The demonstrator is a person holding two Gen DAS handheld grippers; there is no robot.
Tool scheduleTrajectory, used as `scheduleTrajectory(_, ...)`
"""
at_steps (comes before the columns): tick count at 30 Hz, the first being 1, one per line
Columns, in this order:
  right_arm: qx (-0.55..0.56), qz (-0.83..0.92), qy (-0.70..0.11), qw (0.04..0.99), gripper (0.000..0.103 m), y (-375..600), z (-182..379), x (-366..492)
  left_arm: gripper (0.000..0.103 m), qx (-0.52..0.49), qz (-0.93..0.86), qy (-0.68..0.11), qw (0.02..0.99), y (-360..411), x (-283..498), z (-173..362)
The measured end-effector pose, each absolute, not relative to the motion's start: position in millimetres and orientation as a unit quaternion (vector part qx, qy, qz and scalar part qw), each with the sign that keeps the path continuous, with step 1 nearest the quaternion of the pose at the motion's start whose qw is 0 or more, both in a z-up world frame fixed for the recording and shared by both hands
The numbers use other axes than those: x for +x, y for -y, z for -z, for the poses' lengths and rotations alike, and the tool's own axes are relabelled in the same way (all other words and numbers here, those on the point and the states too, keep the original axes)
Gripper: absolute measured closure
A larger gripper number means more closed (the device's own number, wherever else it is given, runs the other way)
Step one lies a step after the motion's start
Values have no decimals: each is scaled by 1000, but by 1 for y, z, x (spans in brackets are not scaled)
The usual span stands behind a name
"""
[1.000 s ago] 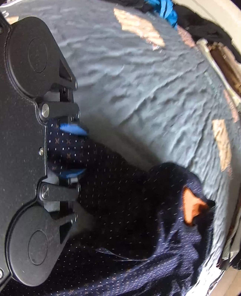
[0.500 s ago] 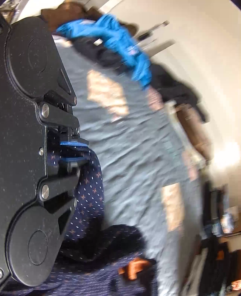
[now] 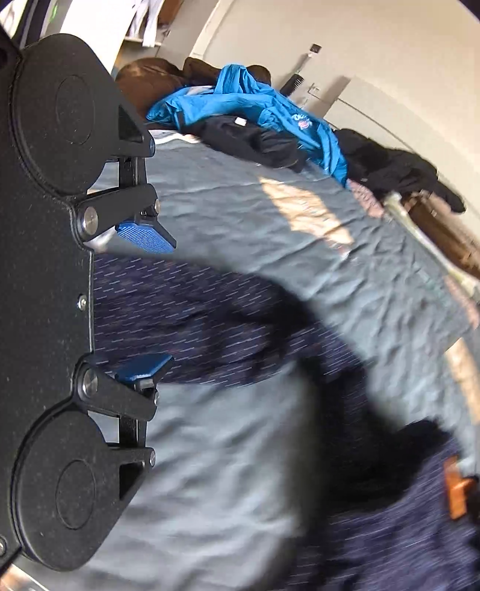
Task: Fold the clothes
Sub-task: 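Grasp the navy sleeve with the left gripper and pull it outward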
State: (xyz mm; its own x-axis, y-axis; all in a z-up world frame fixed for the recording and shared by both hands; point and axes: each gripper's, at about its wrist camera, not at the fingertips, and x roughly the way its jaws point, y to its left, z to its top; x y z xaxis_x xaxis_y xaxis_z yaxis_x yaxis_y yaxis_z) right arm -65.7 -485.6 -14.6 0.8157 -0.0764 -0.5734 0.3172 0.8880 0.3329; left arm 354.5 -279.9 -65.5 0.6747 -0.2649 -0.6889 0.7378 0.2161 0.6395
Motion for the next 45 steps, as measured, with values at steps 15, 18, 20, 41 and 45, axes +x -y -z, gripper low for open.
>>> scheduleTrajectory(15,200,59,-289,934,15,455,11,-44,76,657,252,-114,701,253,323,128)
scheduleTrajectory(18,195,13,-279,940,15,441,5,-43,76,661,243,-112,701,255,324,134)
scheduleTrajectory(20,188,-13,-274,943,15,430,0,-43,76,662,236,-109,703,256,324,136)
scheduleTrajectory(41,195,-80,-262,942,15,381,-19,-30,96,688,183,-149,686,188,355,101)
scheduleTrajectory(45,196,-90,-262,941,15,377,-20,-30,96,701,179,-183,665,165,357,106)
